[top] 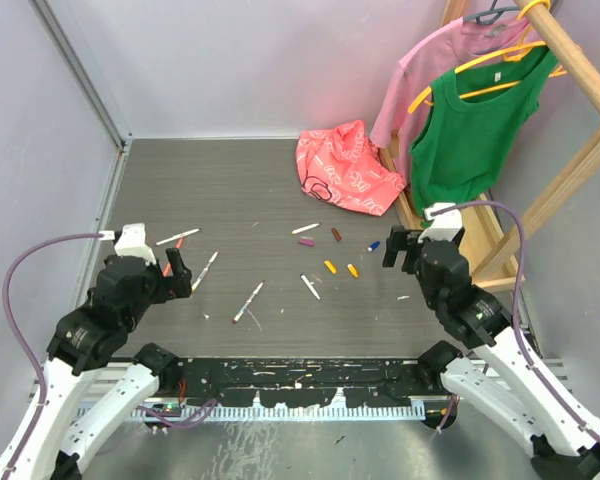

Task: Insert the pens into the pen caps
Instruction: Pick up the pen from the center of the board.

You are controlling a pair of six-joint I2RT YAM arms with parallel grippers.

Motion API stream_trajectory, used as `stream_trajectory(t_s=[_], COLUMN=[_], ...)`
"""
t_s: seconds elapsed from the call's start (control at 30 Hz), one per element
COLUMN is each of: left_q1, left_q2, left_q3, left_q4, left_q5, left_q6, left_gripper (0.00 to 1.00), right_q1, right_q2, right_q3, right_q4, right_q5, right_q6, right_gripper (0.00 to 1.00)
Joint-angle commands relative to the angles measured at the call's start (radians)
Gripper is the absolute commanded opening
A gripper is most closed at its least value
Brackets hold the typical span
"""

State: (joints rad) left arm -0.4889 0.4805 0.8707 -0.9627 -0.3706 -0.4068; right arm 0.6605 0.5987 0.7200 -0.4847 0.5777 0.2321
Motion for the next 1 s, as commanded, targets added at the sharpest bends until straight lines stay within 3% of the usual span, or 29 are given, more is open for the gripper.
stream_trajectory(t_s=[0.0,0.13,0.37,0.57,0.97], left_q1=[0.082,0.149,0.220,0.245,0.257], left_q2=[0.060,0.117,0.190,0.239,0.411], left_q3=[0.065,0.094,0.127,0.154,0.198], left_q4=[0.010,0.003,0.008,-0.001,-0.006], left_q5=[0.069,0.111,0.182,0.224,0.226], left_q6=[-0.003,-0.003,-0.005,0.004,0.041], left_gripper=[0.96,0.97,0.98,0.98,0.98], right_q1=[-0.189,-0.354,-0.518,-0.572,-0.591], right_q2=[0.035,0.074,0.134,0.173,0.259], right_q3=[0.077,0.115,0.182,0.220,0.205], right_q4=[0.012,0.000,-0.011,-0.061,-0.127], right_q5=[-0.196,-0.303,-0.459,-0.492,-0.760], right_q6=[-0.003,-0.008,0.005,0.032,0.034], right_gripper=[0.96,0.98,0.99,0.99,0.99])
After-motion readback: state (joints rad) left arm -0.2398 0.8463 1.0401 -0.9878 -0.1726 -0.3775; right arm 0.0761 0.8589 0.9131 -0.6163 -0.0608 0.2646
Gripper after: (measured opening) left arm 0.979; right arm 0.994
